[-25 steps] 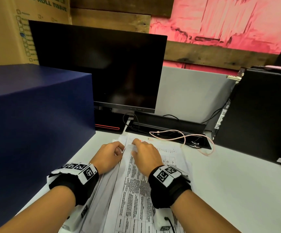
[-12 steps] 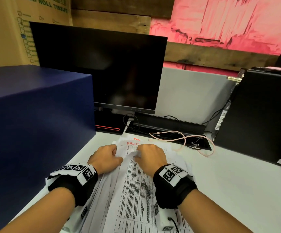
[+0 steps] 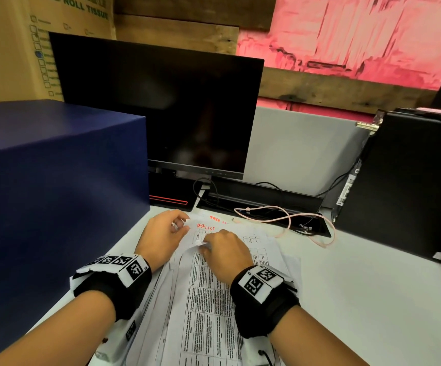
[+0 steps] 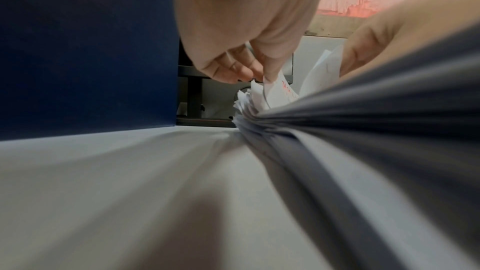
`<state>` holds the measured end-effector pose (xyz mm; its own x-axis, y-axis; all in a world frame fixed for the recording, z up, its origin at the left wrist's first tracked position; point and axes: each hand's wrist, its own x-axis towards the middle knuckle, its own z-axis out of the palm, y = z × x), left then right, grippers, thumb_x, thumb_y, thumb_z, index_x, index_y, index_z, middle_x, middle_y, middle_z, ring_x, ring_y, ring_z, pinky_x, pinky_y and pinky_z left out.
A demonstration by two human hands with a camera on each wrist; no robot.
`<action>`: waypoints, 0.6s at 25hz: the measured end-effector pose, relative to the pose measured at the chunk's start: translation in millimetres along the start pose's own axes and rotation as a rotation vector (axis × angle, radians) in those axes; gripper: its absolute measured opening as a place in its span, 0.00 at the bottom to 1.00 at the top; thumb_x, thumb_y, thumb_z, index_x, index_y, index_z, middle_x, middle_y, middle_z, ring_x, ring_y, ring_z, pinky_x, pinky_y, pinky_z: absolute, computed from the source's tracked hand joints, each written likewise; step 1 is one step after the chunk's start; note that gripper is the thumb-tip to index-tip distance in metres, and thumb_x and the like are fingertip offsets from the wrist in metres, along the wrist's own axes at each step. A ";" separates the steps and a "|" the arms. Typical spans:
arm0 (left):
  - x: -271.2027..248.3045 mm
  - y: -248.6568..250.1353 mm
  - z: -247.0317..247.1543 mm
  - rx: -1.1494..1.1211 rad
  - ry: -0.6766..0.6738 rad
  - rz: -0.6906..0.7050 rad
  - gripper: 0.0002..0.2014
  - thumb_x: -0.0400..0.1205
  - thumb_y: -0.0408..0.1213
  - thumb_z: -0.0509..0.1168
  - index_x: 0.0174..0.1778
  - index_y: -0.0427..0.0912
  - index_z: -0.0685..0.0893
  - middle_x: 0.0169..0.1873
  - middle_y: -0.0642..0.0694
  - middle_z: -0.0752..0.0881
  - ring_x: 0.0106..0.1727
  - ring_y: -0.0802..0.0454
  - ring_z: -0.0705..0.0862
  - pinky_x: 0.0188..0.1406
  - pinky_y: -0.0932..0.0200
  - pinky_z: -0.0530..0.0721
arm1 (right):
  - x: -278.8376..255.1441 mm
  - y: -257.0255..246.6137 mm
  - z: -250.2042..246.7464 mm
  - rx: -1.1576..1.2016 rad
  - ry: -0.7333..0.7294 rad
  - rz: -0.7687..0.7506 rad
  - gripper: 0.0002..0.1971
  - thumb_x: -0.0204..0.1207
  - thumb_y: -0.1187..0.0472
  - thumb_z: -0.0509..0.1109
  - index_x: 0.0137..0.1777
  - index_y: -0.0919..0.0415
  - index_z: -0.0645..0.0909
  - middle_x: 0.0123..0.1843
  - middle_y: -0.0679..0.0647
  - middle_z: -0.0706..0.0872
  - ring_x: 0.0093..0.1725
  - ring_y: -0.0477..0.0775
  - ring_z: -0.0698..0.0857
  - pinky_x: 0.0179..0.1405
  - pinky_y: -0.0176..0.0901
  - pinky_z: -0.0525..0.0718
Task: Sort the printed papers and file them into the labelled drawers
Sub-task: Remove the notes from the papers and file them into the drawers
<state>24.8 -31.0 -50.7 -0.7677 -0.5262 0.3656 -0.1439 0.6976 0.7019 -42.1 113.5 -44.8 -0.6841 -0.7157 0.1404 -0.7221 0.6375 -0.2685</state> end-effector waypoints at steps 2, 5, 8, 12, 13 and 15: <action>0.2 0.6 0.3 0.053 0.026 0.028 0.05 0.80 0.36 0.70 0.48 0.51 0.83 0.42 0.54 0.83 0.40 0.62 0.77 0.38 0.73 0.71 | 0.1 0.6 -0.4 -0.011 0.020 0.008 0.11 0.84 0.58 0.61 0.56 0.61 0.83 0.57 0.60 0.82 0.58 0.61 0.81 0.52 0.50 0.83; 0.3 1.1 -0.1 0.125 0.066 0.049 0.04 0.81 0.37 0.69 0.48 0.51 0.85 0.43 0.55 0.84 0.42 0.61 0.76 0.38 0.74 0.69 | 0.0 1.1 0.2 -0.010 0.010 0.043 0.09 0.82 0.65 0.62 0.56 0.63 0.82 0.59 0.60 0.82 0.60 0.61 0.80 0.54 0.50 0.82; -0.7 1.8 -0.5 0.143 0.073 0.081 0.03 0.80 0.39 0.70 0.45 0.52 0.86 0.44 0.55 0.84 0.48 0.59 0.75 0.44 0.69 0.69 | 0.2 1.1 -0.3 -0.005 0.005 0.060 0.09 0.82 0.64 0.62 0.56 0.62 0.82 0.59 0.59 0.82 0.60 0.61 0.80 0.54 0.51 0.81; -2.2 5.5 0.7 0.058 0.026 0.096 0.01 0.79 0.40 0.71 0.42 0.51 0.86 0.41 0.57 0.85 0.48 0.59 0.79 0.43 0.72 0.70 | 0.1 0.2 -3.0 -0.065 0.020 0.061 0.09 0.82 0.61 0.62 0.52 0.63 0.82 0.55 0.60 0.85 0.57 0.63 0.82 0.53 0.49 0.79; -2.4 5.9 1.4 0.026 0.010 0.087 0.02 0.79 0.40 0.70 0.41 0.51 0.85 0.39 0.56 0.85 0.46 0.59 0.81 0.39 0.73 0.71 | -0.2 -0.2 -3.5 -0.066 0.020 0.067 0.09 0.82 0.60 0.62 0.51 0.63 0.82 0.54 0.60 0.85 0.57 0.64 0.82 0.53 0.49 0.79; -2.2 5.6 2.4 -0.042 -0.008 0.071 0.03 0.79 0.38 0.70 0.41 0.49 0.84 0.36 0.55 0.86 0.41 0.60 0.83 0.34 0.76 0.73 | -0.9 -1.0 -4.8 -0.064 0.013 0.083 0.08 0.82 0.60 0.63 0.52 0.62 0.82 0.54 0.61 0.86 0.57 0.64 0.82 0.55 0.50 0.79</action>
<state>24.2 -24.7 -49.1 -0.7802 -0.4720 0.4104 -0.0630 0.7121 0.6993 -41.2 114.9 -40.1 -0.7427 -0.6564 0.1325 -0.6678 0.7115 -0.2187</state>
